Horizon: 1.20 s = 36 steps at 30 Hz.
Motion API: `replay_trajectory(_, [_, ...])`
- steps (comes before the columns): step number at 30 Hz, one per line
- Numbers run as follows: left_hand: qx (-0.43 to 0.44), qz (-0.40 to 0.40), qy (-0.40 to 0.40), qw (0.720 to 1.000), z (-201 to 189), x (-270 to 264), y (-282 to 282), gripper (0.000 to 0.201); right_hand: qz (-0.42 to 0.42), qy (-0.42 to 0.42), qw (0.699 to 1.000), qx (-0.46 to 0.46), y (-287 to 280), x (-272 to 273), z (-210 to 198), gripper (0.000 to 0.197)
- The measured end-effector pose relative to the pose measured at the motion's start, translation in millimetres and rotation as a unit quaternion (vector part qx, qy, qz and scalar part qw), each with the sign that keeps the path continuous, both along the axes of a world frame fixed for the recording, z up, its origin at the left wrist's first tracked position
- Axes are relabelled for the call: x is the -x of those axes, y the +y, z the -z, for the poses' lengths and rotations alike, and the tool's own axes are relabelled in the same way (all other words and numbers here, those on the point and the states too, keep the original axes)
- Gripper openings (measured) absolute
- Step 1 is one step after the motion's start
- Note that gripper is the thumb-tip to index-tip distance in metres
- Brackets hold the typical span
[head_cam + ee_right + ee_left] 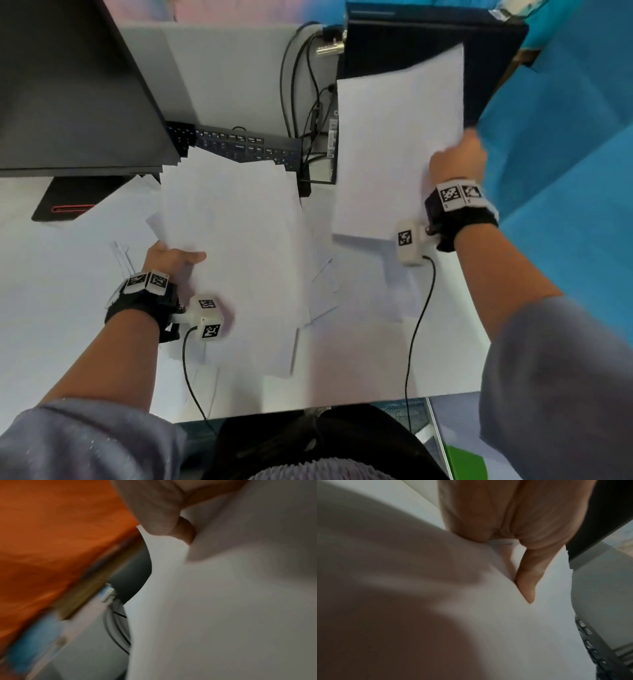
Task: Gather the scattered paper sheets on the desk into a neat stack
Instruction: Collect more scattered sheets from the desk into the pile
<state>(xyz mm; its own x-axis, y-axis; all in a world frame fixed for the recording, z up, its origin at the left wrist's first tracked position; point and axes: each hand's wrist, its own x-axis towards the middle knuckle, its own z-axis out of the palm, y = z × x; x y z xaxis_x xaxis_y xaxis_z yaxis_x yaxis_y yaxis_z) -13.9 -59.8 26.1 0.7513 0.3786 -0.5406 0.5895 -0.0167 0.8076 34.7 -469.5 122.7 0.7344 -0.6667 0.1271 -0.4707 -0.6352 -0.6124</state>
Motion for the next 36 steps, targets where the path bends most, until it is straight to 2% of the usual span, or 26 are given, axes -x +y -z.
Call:
replay_trajectory(2, [-0.032, -0.001, 0.017, 0.999, 6, 2, 11, 0.037, -0.048, 0.100, 0.993, -0.025, 1, 6, 37, 0.033])
replay_trajectory(4, [-0.068, 0.002, 0.038, 0.997, 9, 7, 14, 0.037, -0.119, 0.218, 0.968, -0.025, 11, 17, 73, 0.033])
replay_trajectory(6, [-0.082, 0.003, 0.044, 0.996, 14, 11, 14, 0.042, -0.123, 0.289, 0.949, -0.030, 24, 24, 104, 0.032])
replay_trajectory(8, [-0.090, 0.006, 0.050, 0.995, 20, 11, 16, 0.043, -0.105, 0.326, 0.939, -0.035, 36, 29, 122, 0.037])
replay_trajectory(10, [-0.101, 0.010, 0.057, 0.993, 24, 11, 15, 0.041, -0.096, 0.358, 0.929, -0.013, 44, 29, 126, 0.041])
replay_trajectory(12, [-0.117, 0.014, 0.059, 0.991, 27, 10, 14, 0.042, -0.077, 0.391, 0.917, -0.034, 49, 25, 124, 0.041])
replay_trajectory(17, [-0.126, 0.008, 0.059, 0.990, 35, 10, 15, 0.047, -0.012, 0.366, 0.910, -0.194, 57, 18, 127, 0.067])
replay_trajectory(19, [-0.124, 0.005, 0.063, 0.990, 38, 9, 13, 0.048, -0.019, 0.362, 0.905, -0.224, 57, 22, 127, 0.071])
replay_trajectory(23, [-0.121, 0.008, 0.058, 0.991, 40, 8, 8, 0.048, -0.038, 0.355, 0.894, -0.270, 58, 26, 126, 0.065])
replay_trajectory(27, [-0.120, 0.014, 0.046, 0.992, 39, 8, 6, 0.050, -0.084, 0.346, 0.884, -0.301, 60, 22, 126, 0.082])
replay_trajectory(29, [-0.104, 0.002, 0.038, 0.994, 38, 11, 5, 0.050, -0.117, 0.334, 0.894, -0.276, 61, 20, 119, 0.075])
replay_trajectory(31, [-0.080, -0.017, 0.028, 0.996, 39, 15, 5, 0.048, -0.133, 0.299, 0.910, -0.255, 54, 15, 113, 0.058])
replay_trajectory(33, [-0.061, -0.027, 0.020, 0.998, 36, 19, 9, 0.046, -0.126, 0.262, 0.926, -0.240, 39, 9, 104, 0.046])
replay_trajectory(36, [-0.036, -0.048, 0.012, 0.998, 33, 20, 19, 0.048, -0.090, 0.246, 0.948, -0.184, 7, 7, 91, 0.044])
